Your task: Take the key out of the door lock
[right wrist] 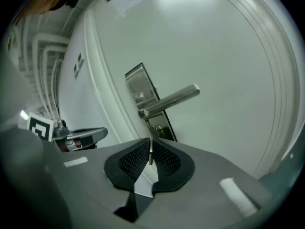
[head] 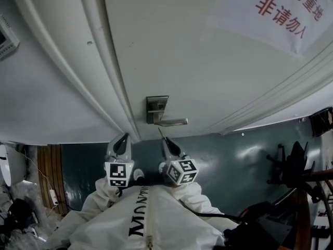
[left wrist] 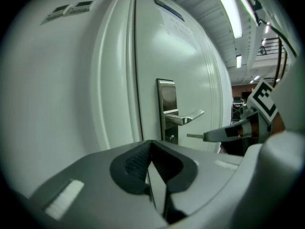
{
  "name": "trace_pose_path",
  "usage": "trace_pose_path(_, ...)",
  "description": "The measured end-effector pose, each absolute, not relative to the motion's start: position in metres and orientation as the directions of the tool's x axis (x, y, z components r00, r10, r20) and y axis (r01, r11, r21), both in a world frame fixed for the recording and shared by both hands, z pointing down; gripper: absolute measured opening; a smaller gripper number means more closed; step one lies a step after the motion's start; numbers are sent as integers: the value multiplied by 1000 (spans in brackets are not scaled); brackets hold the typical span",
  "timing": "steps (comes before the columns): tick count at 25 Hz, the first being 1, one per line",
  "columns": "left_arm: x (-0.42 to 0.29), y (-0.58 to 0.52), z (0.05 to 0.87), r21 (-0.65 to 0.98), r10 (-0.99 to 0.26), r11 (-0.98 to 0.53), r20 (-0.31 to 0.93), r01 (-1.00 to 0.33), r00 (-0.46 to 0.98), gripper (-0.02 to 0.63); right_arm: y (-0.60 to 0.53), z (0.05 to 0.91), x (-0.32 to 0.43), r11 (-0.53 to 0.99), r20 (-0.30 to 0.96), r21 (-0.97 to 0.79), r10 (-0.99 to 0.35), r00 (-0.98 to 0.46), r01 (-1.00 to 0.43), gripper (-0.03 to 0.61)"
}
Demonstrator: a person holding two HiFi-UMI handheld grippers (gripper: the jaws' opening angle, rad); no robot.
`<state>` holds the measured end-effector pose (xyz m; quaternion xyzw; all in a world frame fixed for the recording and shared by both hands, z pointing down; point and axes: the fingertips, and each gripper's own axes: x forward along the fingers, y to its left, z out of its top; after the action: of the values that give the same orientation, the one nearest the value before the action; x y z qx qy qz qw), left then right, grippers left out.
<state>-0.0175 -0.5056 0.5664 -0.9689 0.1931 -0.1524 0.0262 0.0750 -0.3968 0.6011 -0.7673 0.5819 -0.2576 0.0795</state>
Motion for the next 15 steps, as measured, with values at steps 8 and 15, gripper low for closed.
trace_pose_path(8,-12,-502,567,-107,-385,-923,283,-370,878,0,-389,573,68,-272,306,-93,-923,233,-958,12)
trace_pose_path(15,-10,-496,568,-118,-404,-915,288,-387,868,0,-386,554,73,-234,253,-23,-942,221,-972,14)
